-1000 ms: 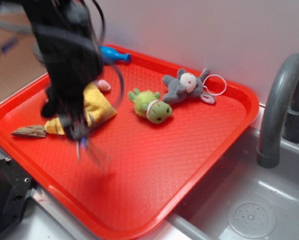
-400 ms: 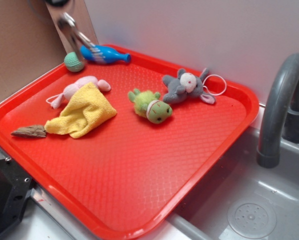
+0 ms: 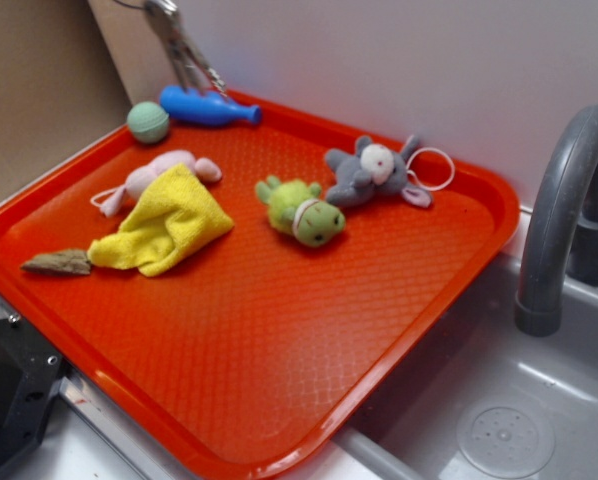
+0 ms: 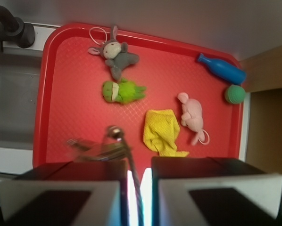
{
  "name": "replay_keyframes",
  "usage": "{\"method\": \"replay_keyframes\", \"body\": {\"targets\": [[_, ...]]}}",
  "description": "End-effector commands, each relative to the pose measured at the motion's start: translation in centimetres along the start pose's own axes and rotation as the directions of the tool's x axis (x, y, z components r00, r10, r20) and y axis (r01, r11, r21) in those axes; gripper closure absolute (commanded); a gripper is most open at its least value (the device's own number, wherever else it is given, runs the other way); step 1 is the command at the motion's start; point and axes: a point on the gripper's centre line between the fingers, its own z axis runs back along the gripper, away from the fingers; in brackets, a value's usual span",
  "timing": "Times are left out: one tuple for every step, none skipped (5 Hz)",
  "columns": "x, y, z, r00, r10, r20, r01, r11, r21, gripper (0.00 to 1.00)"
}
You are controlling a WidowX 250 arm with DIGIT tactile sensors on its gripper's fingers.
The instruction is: Grab the silver keys.
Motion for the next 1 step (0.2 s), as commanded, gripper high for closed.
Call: {"method": "replay_keyframes", "body": {"targets": [[-0.25, 0.11, -0.78, 1.000, 0.024, 0.004, -0.024, 0.999, -0.037, 1.00]]}}
